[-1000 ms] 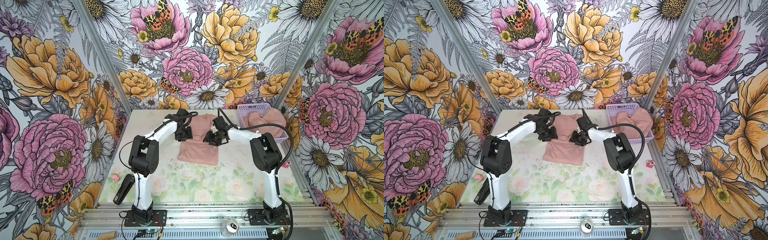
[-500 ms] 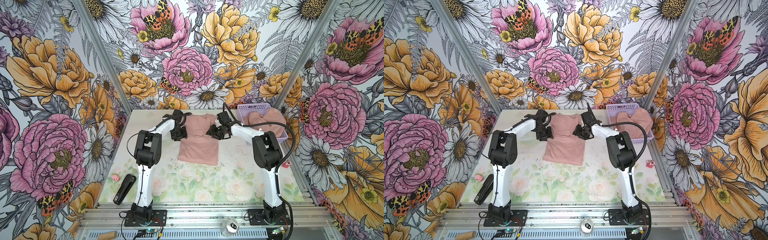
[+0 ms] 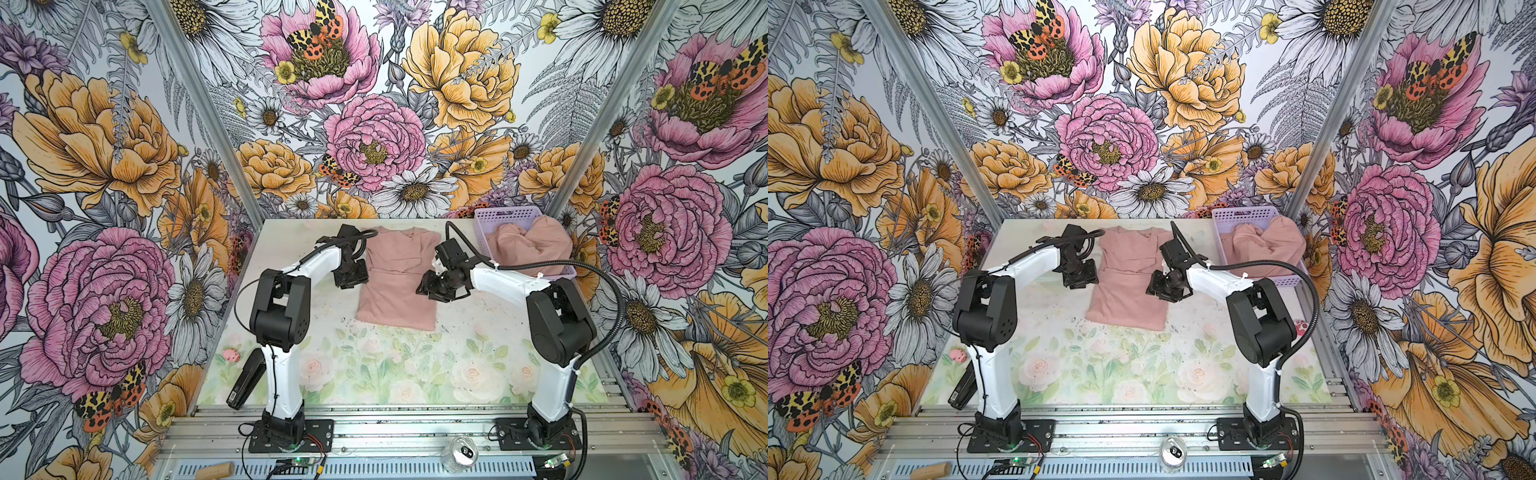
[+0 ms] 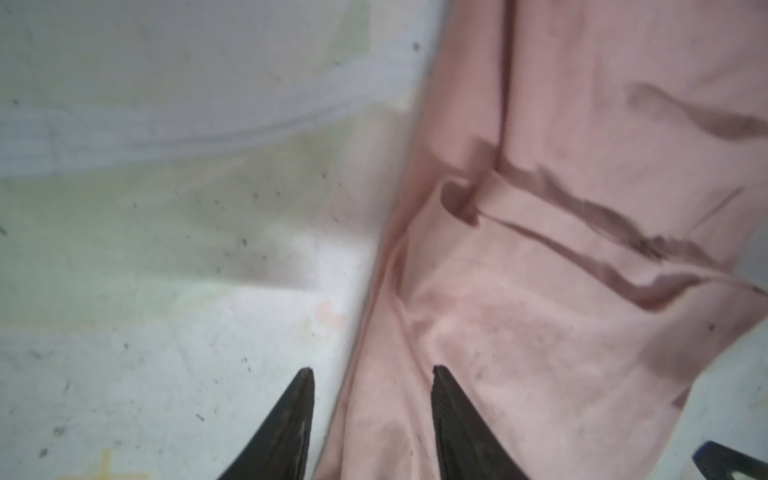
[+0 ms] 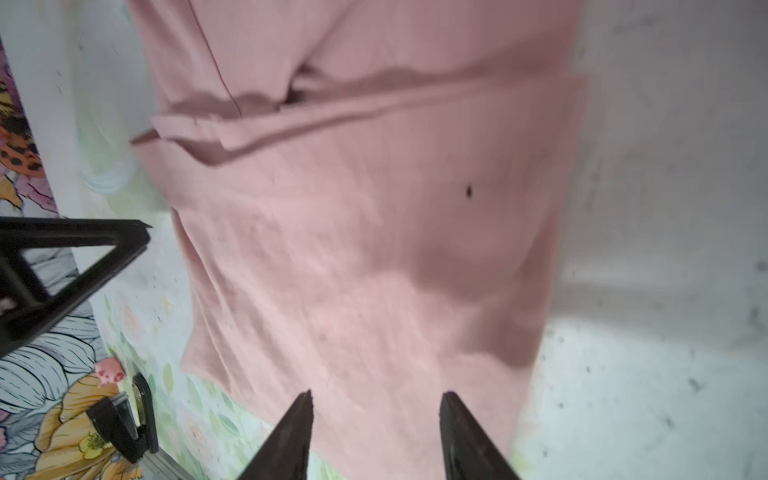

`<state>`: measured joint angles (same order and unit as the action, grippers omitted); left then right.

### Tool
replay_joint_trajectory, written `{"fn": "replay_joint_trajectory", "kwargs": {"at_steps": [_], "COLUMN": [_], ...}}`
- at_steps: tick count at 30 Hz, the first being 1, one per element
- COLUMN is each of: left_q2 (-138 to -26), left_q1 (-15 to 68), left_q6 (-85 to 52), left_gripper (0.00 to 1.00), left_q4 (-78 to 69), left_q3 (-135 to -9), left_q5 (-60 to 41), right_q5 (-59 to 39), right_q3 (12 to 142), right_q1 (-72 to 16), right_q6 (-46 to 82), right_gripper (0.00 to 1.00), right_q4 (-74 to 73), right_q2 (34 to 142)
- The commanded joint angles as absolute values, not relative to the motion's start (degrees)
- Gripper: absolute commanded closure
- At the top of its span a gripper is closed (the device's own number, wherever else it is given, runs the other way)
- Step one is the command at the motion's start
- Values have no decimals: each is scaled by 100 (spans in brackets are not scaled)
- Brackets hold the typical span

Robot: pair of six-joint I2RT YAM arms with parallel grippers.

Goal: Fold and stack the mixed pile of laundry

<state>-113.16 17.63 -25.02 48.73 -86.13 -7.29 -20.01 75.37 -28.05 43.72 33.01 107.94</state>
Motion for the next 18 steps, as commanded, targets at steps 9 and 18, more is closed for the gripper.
{"fn": "replay_joint_trajectory", "kwargs": {"at_steps": [9,18], "left_q2": [-10169,-10014], "left_q1": [2049,2162], "left_q6": [-2110,-2065], "left_gripper": [58,59], "left_q4": [4585,4353], "left_q3": [-6945,-6510], "left_q5": [-653,-616], "right_q5": [-1527,-1429], "right_q3": [6508,6232], "right_q1": [-3322,-3333], "right_q6": [4641,4642], "right_gripper": [50,50], "right_q4": [3604,3613], "right_q2": [10240,9989]}}
